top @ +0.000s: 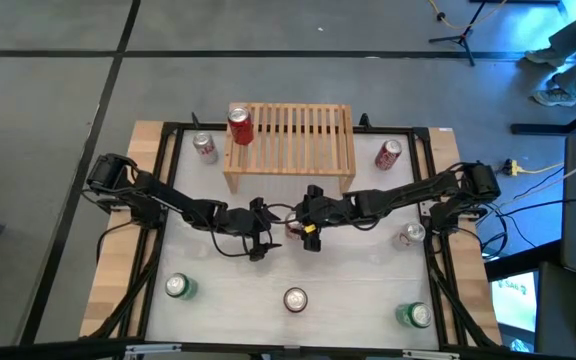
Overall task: Place canned beverage on shelf
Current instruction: Put the bottom red and white soda can on the shelf
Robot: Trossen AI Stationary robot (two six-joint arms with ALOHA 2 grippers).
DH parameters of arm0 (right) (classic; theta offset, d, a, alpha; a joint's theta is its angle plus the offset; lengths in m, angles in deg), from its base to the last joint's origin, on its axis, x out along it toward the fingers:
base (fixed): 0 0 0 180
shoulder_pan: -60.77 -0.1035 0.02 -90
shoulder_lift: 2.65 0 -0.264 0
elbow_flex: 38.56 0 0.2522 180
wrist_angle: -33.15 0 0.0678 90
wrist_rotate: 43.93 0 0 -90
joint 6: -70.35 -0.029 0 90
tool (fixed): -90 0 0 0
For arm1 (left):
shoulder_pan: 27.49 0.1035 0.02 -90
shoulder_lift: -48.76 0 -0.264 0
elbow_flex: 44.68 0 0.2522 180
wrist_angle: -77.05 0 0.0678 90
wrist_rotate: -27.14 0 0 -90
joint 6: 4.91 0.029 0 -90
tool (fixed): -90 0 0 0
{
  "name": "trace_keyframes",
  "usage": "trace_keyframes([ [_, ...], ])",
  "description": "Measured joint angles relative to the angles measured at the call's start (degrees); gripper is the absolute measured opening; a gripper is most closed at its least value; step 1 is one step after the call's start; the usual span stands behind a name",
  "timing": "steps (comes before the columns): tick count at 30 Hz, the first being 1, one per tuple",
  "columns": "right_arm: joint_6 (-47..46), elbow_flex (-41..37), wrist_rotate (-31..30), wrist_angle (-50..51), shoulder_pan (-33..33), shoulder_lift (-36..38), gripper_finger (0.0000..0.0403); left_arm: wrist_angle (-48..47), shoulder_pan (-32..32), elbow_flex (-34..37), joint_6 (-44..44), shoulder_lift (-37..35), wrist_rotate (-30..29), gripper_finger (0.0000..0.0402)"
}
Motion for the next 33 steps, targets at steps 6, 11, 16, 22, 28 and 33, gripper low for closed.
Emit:
trace_keyframes([
  [6, 0.0, -0.1, 0.3, -0.6, 0.0, 0.3, 0.0298, 0.0, 0.0, 0.0, -0.1, 0.0, 0.0, 0.038],
  [11, 0.0, -0.2, 1.9, -1.7, 0.0, 0.3, 0.0298, 0.0, -0.1, 0.0, -0.1, 0.0, 0.3, 0.038],
  [16, 0.8, 1.2, 2.0, 0.0, 0.0, 0.3, 0.0299, 0.0, -0.9, 0.0, -0.2, 0.0, 0.4, 0.038],
  [22, 1.7, 7.0, 2.8, 8.9, 0.0, 0.3, 0.0339, 0.0, -1.2, 0.0, -0.2, 0.0, 0.4, 0.038],
  [28, 1.1, 12.4, 2.1, 17.3, 0.0, 0.3, 0.0388, 0.0, -1.2, 0.0, -0.2, 0.0, 0.4, 0.038],
  [33, -1.3, 12.1, 1.8, 17.5, 0.0, 0.3, 0.0351, 0.0, -1.2, 0.0, -0.2, 0.0, 0.4, 0.038],
])
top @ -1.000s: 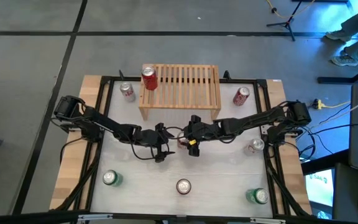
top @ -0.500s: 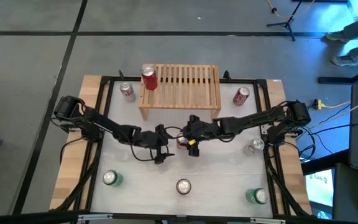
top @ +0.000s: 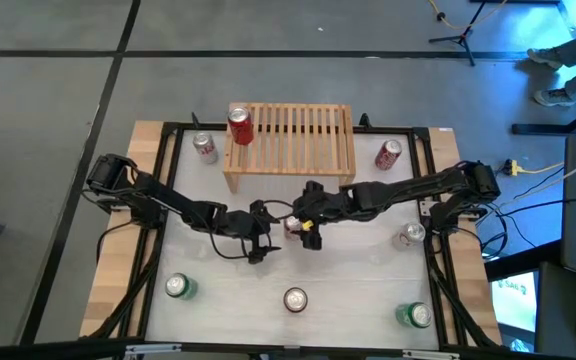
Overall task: Place canned beverage on shelf
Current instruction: Put the bottom red and white soda can on the shelf
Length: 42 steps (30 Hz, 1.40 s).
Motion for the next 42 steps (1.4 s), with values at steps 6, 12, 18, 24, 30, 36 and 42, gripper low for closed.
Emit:
trace_keyframes([
  [6, 1.2, -7.0, 0.2, -9.7, 0.0, 0.0, 0.0332, 0.0, 0.0, 0.0, -1.3, 0.0, 0.0, 0.038],
  [12, 1.2, -13.0, -1.1, -18.7, 0.0, 0.0, 0.0331, 0.0, 0.0, 0.0, -1.3, 0.0, -0.3, 0.038],
  [18, 1.2, -17.7, -0.8, -27.8, 0.0, 0.0, 0.0324, -0.4, -0.2, 0.0, -0.8, -0.6, -0.4, 0.038],
  [24, 1.6, -17.8, -0.4, -28.8, 0.0, 0.0, 0.0256, -8.0, -2.4, -0.1, -0.7, -7.4, -1.3, 0.038],
  [30, 2.8, -16.9, -0.2, -28.2, 0.0, 0.3, 0.0256, -24.3, -6.2, -0.1, -4.3, -18.0, -10.8, 0.038],
  [36, 5.7, -6.6, 1.3, -19.9, 0.0, 0.5, 0.0256, -26.2, -9.9, 1.5, -5.8, -22.1, -15.8, 0.038],
  [42, 10.5, 10.4, -1.8, -4.6, 1.0, 0.5, 0.0256, -27.2, -9.8, 1.6, -5.5, -22.1, -15.3, 0.038],
])
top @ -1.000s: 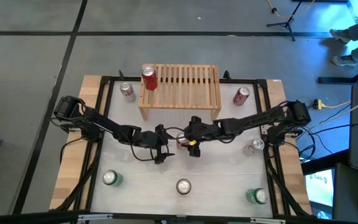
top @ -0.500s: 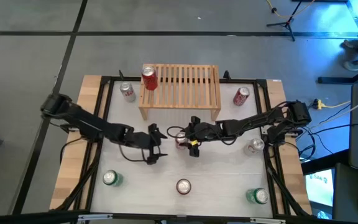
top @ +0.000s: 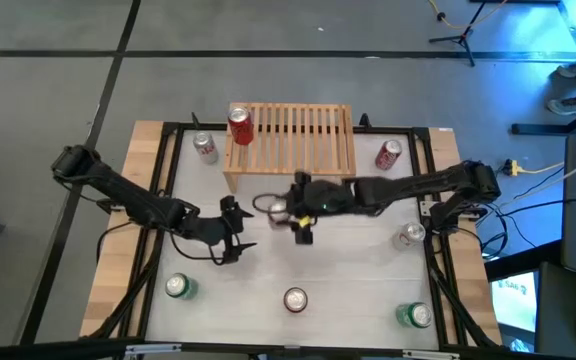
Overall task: Place canned beverage on shelf
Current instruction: Put the bottom red and white soda can on the shelf
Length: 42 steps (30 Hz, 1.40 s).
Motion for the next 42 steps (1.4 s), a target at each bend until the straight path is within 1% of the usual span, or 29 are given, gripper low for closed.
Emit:
trace_keyframes([
  [3, 2.7, 8.9, -1.6, 5.1, 3.0, -0.2, 0.0256, -0.3, 0.1, 0.0, 0.4, 0.0, 0.0, 0.038],
  [6, 4.0, 14.4, -1.4, 7.7, 7.7, -0.5, 0.0256, -0.5, 0.1, 0.0, 1.8, 0.0, 0.3, 0.038],
  [9, 4.2, 17.2, 2.3, 7.3, 13.6, -0.5, 0.0256, -0.4, 0.1, 0.0, 3.0, 0.0, 0.3, 0.038],
  [12, 4.1, 18.5, 6.2, 6.0, 19.7, -1.1, 0.0256, -0.3, 0.1, 0.0, 3.1, 0.0, 0.3, 0.038],
  [15, 3.1, 20.2, 10.7, 4.5, 24.9, -3.3, 0.0256, 0.0, 0.1, 0.0, 3.1, 0.0, 0.3, 0.038],
  [18, 1.9, 22.6, 15.3, 4.8, 28.5, -6.5, 0.0255, 0.1, 0.1, 0.0, 3.1, 0.1, 0.3, 0.038],
  [25, 0.6, 29.1, 21.0, 9.7, 31.8, -13.9, 0.0254, 0.2, 0.1, 0.0, 2.0, 0.1, 0.6, 0.038],
  [30, 1.3, 29.2, 20.8, 9.4, 31.8, -15.4, 0.0251, 0.2, 0.1, 0.0, 1.6, 0.1, 0.6, 0.038],
  [36, 2.8, 29.2, 20.9, 9.5, 31.8, -15.8, 0.0228, 0.2, 0.1, 0.0, 1.6, 0.1, 0.6, 0.038],
  [42, 3.6, 29.2, 20.6, 9.3, 31.8, -15.8, 0.0228, 0.2, 0.1, 0.0, 2.7, 0.1, 0.7, 0.038],
])
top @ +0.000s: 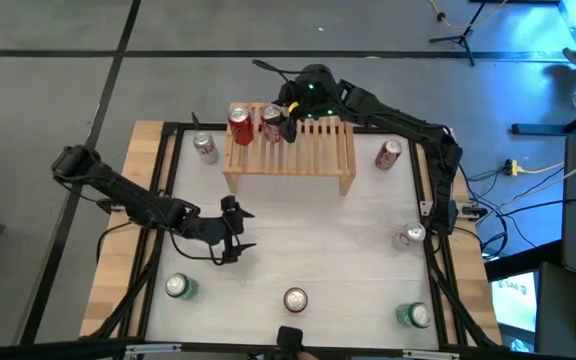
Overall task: Place canned beverage on shelf
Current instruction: Put the bottom red and white soda can on the shelf, then put the red and black soda can on the shelf aligned with the other red and black soda can
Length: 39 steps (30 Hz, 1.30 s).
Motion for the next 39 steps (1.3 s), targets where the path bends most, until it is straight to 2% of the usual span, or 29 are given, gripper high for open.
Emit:
trace_keyframes([
  [11, 0.9, -0.2, 0.0, -2.3, -0.5, -1.7, 0.0259, 0.0, 0.0, 0.0, 0.0, 0.0, 0.0, 0.038],
  [20, 1.1, -0.1, -1.2, -0.2, -0.5, -1.3, 0.0316, 0.0, 0.0, 0.0, 0.0, 0.0, 0.0, 0.038],
  [27, 2.3, 9.8, -1.0, 12.7, -0.5, -1.0, 0.0336, 0.0, 0.0, 0.0, 0.0, 0.0, 0.0, 0.038],
  [31, 1.3, 16.8, -0.2, 25.3, -1.7, -1.0, 0.0337, 0.1, 0.0, 0.0, 0.0, 0.0, 1.7, 0.038],
  [34, 1.7, 20.7, 1.3, 35.4, -4.5, -0.9, 0.0337, 1.1, 0.0, 0.0, 1.4, 0.0, 1.7, 0.038],
  [39, -0.6, 21.1, 0.0, 47.4, -12.0, -1.0, 0.0337, 4.3, 0.0, 0.0, 3.4, 0.1, 1.4, 0.038],
])
